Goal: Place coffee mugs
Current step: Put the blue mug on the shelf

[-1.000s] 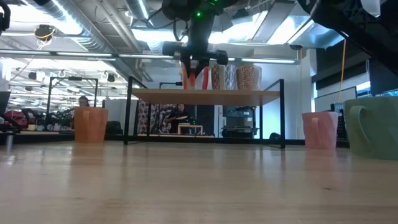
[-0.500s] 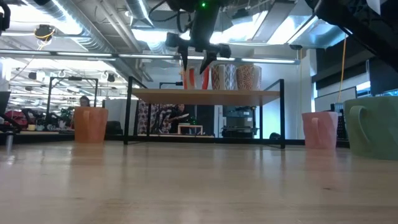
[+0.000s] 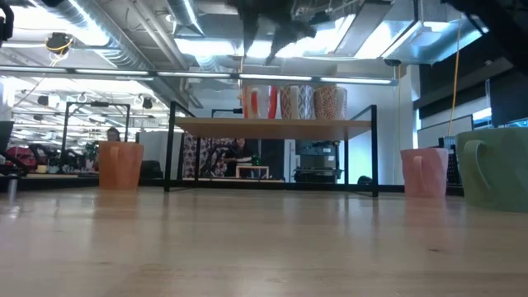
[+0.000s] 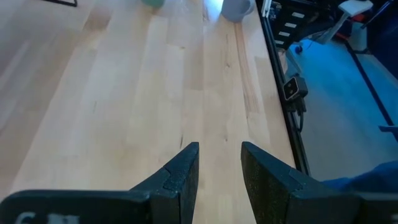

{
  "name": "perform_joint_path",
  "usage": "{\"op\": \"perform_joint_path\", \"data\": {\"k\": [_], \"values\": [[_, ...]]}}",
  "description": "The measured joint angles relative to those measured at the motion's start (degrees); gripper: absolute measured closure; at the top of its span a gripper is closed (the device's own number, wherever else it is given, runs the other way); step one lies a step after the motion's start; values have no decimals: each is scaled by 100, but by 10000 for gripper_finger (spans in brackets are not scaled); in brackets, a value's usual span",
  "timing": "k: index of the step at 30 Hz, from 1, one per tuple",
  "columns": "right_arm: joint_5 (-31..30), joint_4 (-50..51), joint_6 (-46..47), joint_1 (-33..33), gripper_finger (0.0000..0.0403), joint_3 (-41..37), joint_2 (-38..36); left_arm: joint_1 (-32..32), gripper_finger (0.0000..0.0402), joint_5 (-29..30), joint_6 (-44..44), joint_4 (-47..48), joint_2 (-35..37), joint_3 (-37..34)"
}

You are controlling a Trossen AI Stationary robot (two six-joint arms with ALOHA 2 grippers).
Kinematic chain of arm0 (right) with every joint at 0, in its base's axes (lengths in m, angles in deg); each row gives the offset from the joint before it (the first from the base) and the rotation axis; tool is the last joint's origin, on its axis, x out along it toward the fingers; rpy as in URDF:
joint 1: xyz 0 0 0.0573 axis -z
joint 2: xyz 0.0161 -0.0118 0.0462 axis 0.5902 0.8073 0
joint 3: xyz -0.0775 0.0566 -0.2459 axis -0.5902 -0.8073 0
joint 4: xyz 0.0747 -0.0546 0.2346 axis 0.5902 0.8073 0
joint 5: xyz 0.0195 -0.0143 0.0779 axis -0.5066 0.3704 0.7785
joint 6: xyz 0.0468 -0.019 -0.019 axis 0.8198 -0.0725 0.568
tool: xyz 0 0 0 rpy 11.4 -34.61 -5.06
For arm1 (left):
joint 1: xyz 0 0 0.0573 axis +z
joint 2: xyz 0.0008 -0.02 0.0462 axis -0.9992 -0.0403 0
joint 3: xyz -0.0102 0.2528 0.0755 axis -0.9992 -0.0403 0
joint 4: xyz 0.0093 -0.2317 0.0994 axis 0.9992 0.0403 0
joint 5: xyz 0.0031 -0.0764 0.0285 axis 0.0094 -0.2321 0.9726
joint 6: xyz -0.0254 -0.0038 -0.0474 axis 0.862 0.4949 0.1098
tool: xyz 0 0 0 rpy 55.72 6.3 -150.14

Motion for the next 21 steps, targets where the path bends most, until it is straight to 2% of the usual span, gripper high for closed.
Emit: {"op": "perform_joint_path", "data": {"k": [5, 9, 15, 18, 21], "values": [[474, 471, -693, -813, 187, -103, -186, 6, 287, -2, -1, 5, -2, 0], [601, 649, -735, -1409, 187, -389, -190, 79, 287, 0, 22, 6, -44, 0], [679, 249, -445, -2138, 187, -1359, -193, 521, 287, -35, 381, 337, -234, 0], [960, -407, -396, -2459, 187, -1898, -200, 904, 287, -453, 324, 389, -510, 0], [1253, -1291, -532, -2720, 187, -2391, -210, 1186, 287, -1185, 305, 405, -787, 0]]}}
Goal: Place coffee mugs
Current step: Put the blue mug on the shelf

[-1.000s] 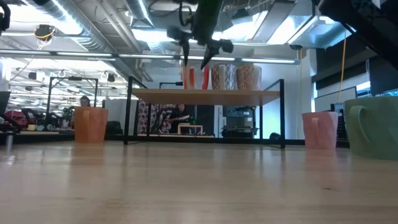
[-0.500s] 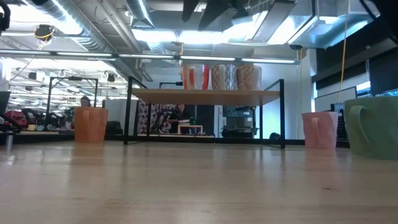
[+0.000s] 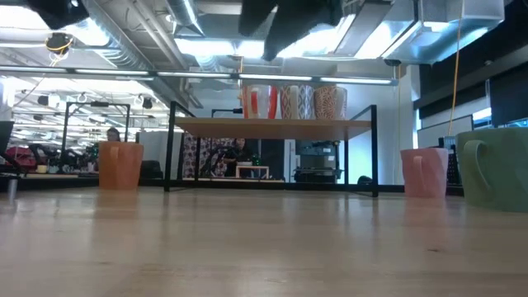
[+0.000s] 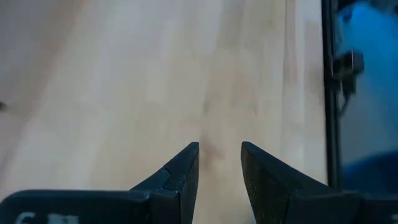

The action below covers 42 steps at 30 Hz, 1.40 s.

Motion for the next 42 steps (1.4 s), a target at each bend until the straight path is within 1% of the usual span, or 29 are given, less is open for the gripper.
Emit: {"op": "perform_joint_path", "data": {"k": [3, 6, 8, 9, 12, 15, 18, 21, 29, 32, 36, 37, 42], "values": [[65, -651, -81, -201, 187, -351, -1, 19, 287, -924, -29, 10, -277, 0], [53, -1175, -80, -280, 187, -623, -2, -227, 287, -1821, 193, 10, -572, 0], [26, -1420, -80, -292, 187, -698, -2, -567, 287, -2111, 450, 15, -743, 0], [14, -1518, -80, -292, 187, -706, -2, -766, 287, -2151, 560, 18, -823, 0], [36, -1735, -81, -292, 187, -708, 17, -1319, 287, -2003, 924, 178, -1064, 0], [38, -1919, -55, -292, 187, -709, 22, -1705, 287, -1811, 1129, 222, -1329, 0], [39, -2016, 62, -292, 187, -709, 22, -1985, 287, -1520, 1223, 227, -1582, 0], [37, -2041, 250, -292, 187, -709, 24, -2133, 287, -1296, 1224, 225, -1883, 0], [-4, -2044, 677, -334, 187, -709, 31, -2162, 291, -1155, 647, 164, -2736, 0], [-14, -2054, 706, -357, 187, -709, 31, -2036, 314, -1216, 355, 90, -2983, 0], [-8, -2056, 720, -356, 187, -709, 31, -1957, 376, -1231, 51, 26, -3073, 0], [-7, -2056, 720, -355, 187, -709, 32, -1934, 385, -1229, -13, 30, -3073, 2], [-9, -2073, 792, -351, 187, -709, 37, -1749, 388, -1279, -333, 29, -3073, 12]]}}
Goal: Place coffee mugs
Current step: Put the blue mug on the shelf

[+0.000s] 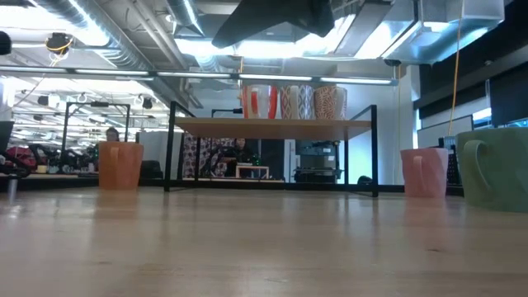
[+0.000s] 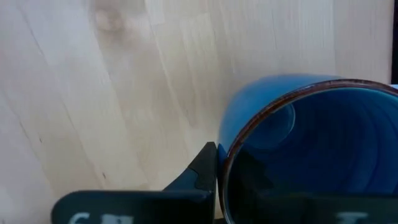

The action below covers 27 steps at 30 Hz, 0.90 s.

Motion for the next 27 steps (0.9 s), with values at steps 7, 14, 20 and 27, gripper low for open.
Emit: {"op": "perform_joint_path", "data": {"k": [7, 14, 20, 27], "values": [[-159, -97, 163, -45, 187, -85, 2, 754, 390, 141, -769, 107, -2, 398], [-155, -798, 174, -94, 187, -513, 10, 1955, 390, 259, -1696, 71, -2, 571], [-560, -949, 153, -118, 187, -599, 9, 2782, 390, 288, -1981, -327, -2, 571], [-877, -1033, -346, -221, 187, -603, 159, 3347, 390, 295, -2253, -680, -44, 510]]}}
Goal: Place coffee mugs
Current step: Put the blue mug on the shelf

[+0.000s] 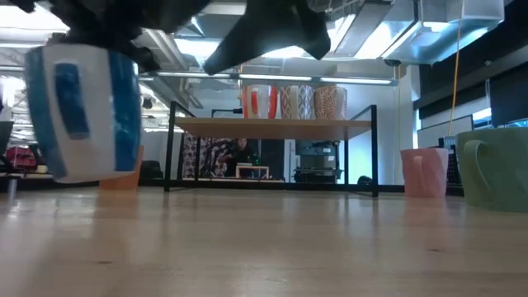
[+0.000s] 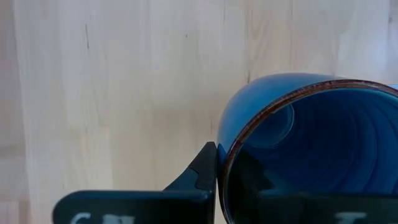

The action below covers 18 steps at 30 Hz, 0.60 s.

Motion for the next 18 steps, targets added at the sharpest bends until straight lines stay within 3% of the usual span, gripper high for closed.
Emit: {"op": "perform_joint_path", "data": {"k": [8, 18], "values": [[49, -1075, -825, -86, 187, -22, 375, 145, 390, -107, -949, -209, -2, -22], [126, -2402, -1593, 135, 187, -22, 930, 163, 390, -215, -1181, -367, -272, -26]]}}
